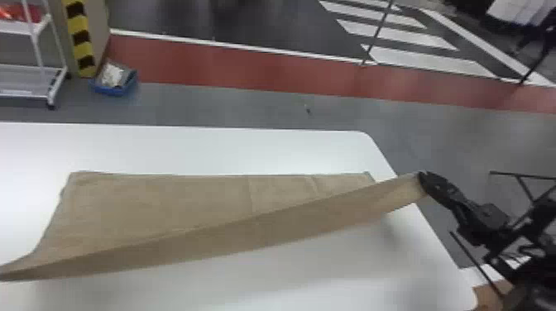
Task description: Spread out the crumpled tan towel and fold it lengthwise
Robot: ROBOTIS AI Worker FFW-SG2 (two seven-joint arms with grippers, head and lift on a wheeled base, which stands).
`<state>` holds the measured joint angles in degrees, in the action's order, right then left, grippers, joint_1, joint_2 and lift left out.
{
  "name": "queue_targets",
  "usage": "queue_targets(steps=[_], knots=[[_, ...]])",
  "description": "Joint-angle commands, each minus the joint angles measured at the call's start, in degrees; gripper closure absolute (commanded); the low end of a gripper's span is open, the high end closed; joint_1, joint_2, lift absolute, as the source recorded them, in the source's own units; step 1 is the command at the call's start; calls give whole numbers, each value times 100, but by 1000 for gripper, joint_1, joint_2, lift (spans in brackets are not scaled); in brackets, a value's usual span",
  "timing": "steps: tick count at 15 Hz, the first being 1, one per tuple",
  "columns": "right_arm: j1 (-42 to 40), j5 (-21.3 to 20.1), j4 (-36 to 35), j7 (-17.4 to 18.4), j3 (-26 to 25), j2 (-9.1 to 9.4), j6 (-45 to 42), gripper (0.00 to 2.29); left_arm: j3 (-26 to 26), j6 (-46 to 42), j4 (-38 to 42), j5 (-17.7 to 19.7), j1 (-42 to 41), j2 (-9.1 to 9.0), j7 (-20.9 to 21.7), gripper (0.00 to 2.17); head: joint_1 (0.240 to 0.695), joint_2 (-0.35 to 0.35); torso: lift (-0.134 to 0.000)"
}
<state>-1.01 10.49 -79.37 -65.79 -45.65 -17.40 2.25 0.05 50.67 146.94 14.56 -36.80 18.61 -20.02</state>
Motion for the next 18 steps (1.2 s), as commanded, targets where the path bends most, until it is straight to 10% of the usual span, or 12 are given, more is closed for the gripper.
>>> queue_targets(steps=[1,18], knots=[[162,-100,159,14,39,-9,-17,1690,-137,-272,-307,-6,384,-15,68,1382,695,-344,-125],[1718,-1603,1891,1306,637,-149,-931,1686,-1051,-1291,-3559,73,3698,-156,482,1382,692,-304,-125]])
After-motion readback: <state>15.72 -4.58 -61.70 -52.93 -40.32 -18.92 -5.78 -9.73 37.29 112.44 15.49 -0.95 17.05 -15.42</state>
